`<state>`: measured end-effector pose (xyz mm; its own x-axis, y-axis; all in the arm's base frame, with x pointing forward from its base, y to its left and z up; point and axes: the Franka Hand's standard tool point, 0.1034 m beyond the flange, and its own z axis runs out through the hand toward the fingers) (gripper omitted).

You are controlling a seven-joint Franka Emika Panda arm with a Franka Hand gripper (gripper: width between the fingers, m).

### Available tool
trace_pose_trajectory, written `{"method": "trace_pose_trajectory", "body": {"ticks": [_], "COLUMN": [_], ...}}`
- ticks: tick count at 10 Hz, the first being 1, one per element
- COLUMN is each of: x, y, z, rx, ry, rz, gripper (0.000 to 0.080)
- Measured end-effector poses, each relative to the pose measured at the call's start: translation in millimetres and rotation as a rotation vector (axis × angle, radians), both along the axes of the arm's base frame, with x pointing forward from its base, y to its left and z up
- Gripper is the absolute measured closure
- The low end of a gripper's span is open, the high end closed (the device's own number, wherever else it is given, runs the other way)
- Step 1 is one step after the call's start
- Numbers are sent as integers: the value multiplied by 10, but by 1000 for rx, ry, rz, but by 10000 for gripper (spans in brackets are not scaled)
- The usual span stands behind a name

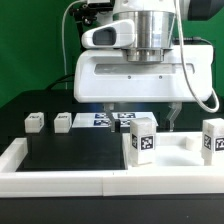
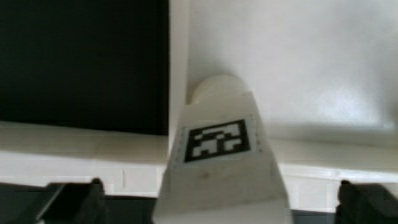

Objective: Assemble square table

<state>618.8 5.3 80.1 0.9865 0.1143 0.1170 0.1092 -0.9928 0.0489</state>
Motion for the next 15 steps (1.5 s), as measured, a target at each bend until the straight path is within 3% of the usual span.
{"method": "trace_pose_trajectory", "body": {"ticks": [2,3,4,6,8,15], "x": [0,-1,-1,-1,-3,-11], "y": [-12,-12,-13,-11,-11,-8], "z": [0,-2,-3,-4,-6,-26], "rx": [-11,-10,-10,-5,4,98], "ry": [2,2,2,1,-1,-40], "rz": [45,38,38,6,-58,-763], "gripper": [150,277,277,509,509,509]}}
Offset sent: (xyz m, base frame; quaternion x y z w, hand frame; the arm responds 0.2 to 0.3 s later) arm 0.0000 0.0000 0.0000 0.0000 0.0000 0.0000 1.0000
